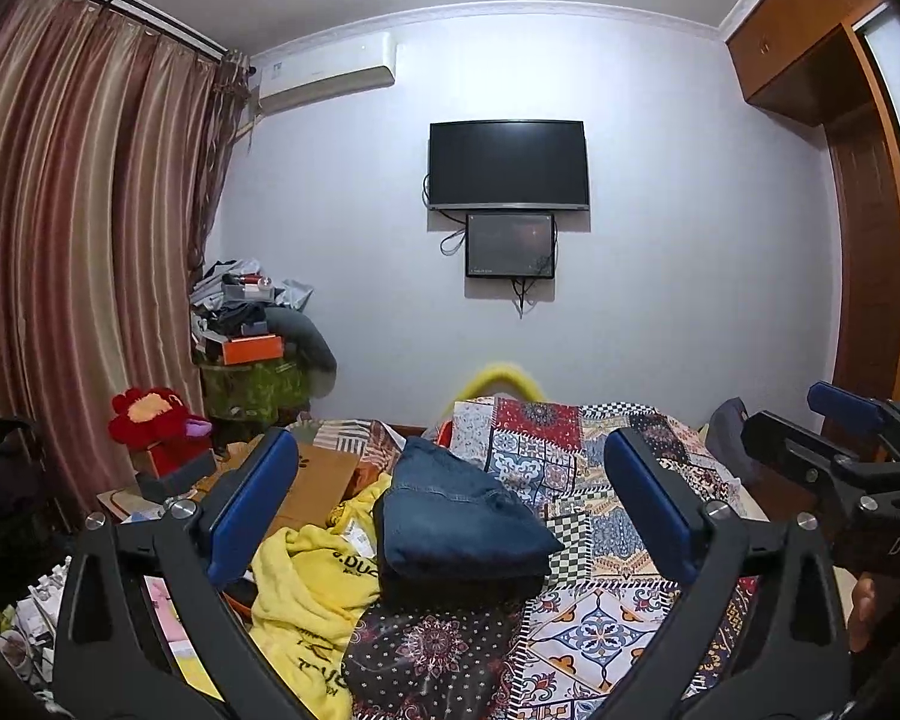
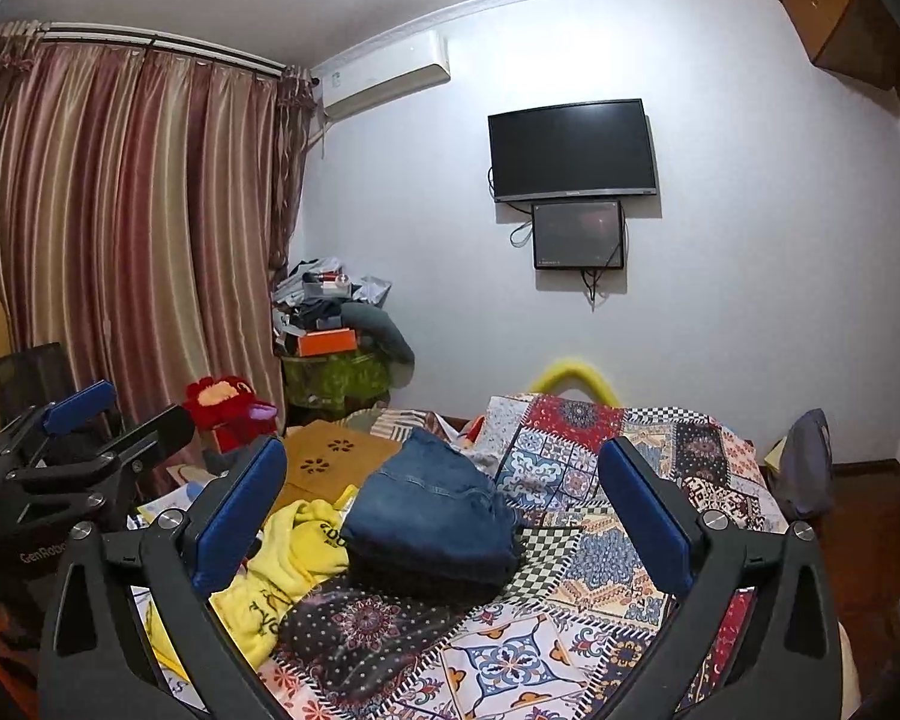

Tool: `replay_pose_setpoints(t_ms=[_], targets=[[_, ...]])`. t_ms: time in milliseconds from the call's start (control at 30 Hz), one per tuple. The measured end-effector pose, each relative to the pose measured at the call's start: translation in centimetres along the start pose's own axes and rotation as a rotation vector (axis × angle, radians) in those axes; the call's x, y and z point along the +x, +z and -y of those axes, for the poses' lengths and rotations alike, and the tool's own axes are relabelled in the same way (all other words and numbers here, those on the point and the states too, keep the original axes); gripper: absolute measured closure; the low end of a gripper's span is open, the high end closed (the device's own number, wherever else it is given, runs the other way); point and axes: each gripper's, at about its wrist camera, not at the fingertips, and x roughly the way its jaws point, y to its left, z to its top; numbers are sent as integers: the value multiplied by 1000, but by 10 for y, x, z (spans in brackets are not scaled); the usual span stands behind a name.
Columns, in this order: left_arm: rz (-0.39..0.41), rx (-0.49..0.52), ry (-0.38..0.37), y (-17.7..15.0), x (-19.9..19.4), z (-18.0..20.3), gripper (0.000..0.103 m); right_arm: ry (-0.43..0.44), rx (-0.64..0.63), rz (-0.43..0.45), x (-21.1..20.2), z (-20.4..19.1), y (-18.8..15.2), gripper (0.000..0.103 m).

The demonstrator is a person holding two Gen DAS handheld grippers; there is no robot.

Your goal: Fold large clothes

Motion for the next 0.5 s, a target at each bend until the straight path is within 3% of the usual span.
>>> replay_pose_setpoints(t_ms=[500], targets=[[-12, -7, 1, -3, 7, -5, 1, -6, 4, -28, -2, 2, -1, 0]])
